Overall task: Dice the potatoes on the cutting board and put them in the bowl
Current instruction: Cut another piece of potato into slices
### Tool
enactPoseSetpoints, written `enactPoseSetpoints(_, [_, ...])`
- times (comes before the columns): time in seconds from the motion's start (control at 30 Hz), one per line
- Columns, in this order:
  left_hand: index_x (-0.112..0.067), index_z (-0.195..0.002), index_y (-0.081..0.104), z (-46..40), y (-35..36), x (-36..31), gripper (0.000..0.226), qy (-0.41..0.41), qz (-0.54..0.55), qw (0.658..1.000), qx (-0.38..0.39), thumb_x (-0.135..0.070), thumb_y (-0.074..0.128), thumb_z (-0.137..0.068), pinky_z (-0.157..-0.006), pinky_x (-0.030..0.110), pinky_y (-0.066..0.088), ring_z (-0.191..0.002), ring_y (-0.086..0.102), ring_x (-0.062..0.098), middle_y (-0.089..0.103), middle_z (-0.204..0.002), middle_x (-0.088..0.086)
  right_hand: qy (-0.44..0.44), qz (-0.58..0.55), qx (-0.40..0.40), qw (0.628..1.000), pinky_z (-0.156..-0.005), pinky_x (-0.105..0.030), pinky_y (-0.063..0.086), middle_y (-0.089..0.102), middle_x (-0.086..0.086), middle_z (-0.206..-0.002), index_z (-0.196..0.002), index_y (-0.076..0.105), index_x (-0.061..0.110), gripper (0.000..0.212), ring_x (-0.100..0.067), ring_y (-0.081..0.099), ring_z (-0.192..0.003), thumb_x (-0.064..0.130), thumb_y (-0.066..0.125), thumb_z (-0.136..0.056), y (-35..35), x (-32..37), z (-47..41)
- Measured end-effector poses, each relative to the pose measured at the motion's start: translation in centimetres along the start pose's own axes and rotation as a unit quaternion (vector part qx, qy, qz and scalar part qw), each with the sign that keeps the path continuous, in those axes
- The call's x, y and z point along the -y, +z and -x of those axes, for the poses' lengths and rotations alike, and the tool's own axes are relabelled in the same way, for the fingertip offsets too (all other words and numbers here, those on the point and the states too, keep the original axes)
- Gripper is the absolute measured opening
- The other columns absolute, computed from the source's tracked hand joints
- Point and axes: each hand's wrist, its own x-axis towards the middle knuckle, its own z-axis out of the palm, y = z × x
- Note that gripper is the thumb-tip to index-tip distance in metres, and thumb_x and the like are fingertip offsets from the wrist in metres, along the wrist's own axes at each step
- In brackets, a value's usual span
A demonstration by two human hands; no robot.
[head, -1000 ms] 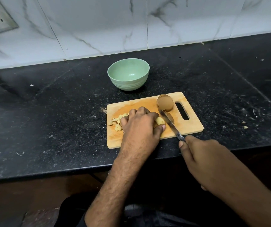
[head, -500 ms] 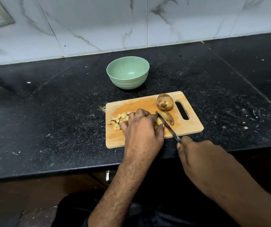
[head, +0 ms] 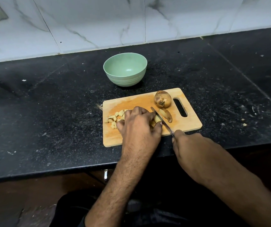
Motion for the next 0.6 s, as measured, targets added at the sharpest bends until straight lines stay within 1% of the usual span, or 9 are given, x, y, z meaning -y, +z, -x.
enactPoseSetpoints(0.07, [-0.034,-0.125,0.066,0.2,0.1,0.0,0.037,0.005,0.002,1.0,-0.01,-0.045,0.065,-0.09,-0.095,0.038,0.024,-0.112,0.033,0.008,0.049,-0.116,-0.014,-0.01,-0.015,0.012,1.0,-0.064,-0.035,0.045,0.048,0.006,-0.076,-0.107,0.044,0.024,0.016,-0.019,0.055,-0.071,0.031,0.029,-0.107,0.0,-0.6,0.9])
enactPoseSetpoints(0.13, [-0.034,-0.124,0.067,0.2,0.0,0.0,0.035,0.007,0.004,1.0,-0.015,-0.045,0.065,-0.091,-0.095,0.038,0.024,-0.108,0.03,0.006,0.049,-0.116,-0.015,-0.008,-0.027,0.035,0.999,-0.063,-0.033,0.046,0.052,0.005,-0.076,-0.098,0.039,0.03,0.019,-0.012,0.053,-0.064,0.035,0.025,-0.108,-0.1,-1.1,2.1])
enactPoseSetpoints(0.2, [-0.033,-0.123,0.067,0.2,0.1,0.0,0.035,0.005,-0.001,1.0,-0.015,-0.045,0.064,-0.09,-0.094,0.037,0.022,-0.108,0.029,0.006,0.049,-0.115,-0.015,-0.002,-0.031,0.052,0.998,-0.06,-0.029,0.044,0.053,0.003,-0.075,-0.089,0.033,0.032,0.023,-0.01,0.051,-0.059,0.041,0.022,-0.107,-0.2,-1.3,3.2])
enactPoseSetpoints(0.27, [-0.033,-0.124,0.066,0.2,0.2,0.0,0.036,0.002,-0.009,1.0,-0.015,-0.046,0.063,-0.091,-0.094,0.038,0.022,-0.111,0.032,0.008,0.049,-0.116,-0.014,0.005,-0.032,0.069,0.997,-0.059,-0.028,0.044,0.053,0.003,-0.075,-0.083,0.028,0.033,0.028,-0.011,0.051,-0.059,0.045,0.02,-0.106,-0.2,-1.5,4.0])
enactPoseSetpoints(0.4, [-0.033,-0.124,0.066,0.4,0.1,-0.3,0.036,0.004,-0.009,1.0,-0.019,-0.047,0.062,-0.091,-0.094,0.038,0.022,-0.115,0.033,0.009,0.05,-0.117,-0.014,0.026,-0.043,0.081,0.995,-0.069,-0.03,0.053,0.054,0.004,-0.078,-0.083,0.028,0.033,0.029,-0.01,0.054,-0.064,0.048,0.018,-0.105,-0.6,-1.7,5.2])
enactPoseSetpoints(0.5, [-0.034,-0.125,0.065,0.5,0.0,0.1,0.037,0.016,-0.006,1.0,-0.015,-0.048,0.063,-0.091,-0.09,0.036,0.019,-0.116,0.033,0.009,0.051,-0.117,-0.015,0.032,-0.042,0.082,0.995,-0.068,-0.027,0.052,0.054,0.004,-0.078,-0.083,0.029,0.034,0.03,-0.012,0.056,-0.065,0.051,0.016,-0.104,-1.3,-1.8,5.8])
enactPoseSetpoints(0.6, [-0.035,-0.128,0.063,0.6,-0.2,0.9,0.041,0.023,0.007,1.0,-0.007,-0.049,0.064,-0.09,-0.088,0.034,0.016,-0.119,0.032,0.009,0.054,-0.121,-0.017,0.029,-0.038,0.058,0.997,-0.065,-0.025,0.051,0.055,0.003,-0.074,-0.082,0.031,0.034,0.033,-0.012,0.056,-0.063,0.055,0.013,-0.101,-2.2,-1.2,6.0])
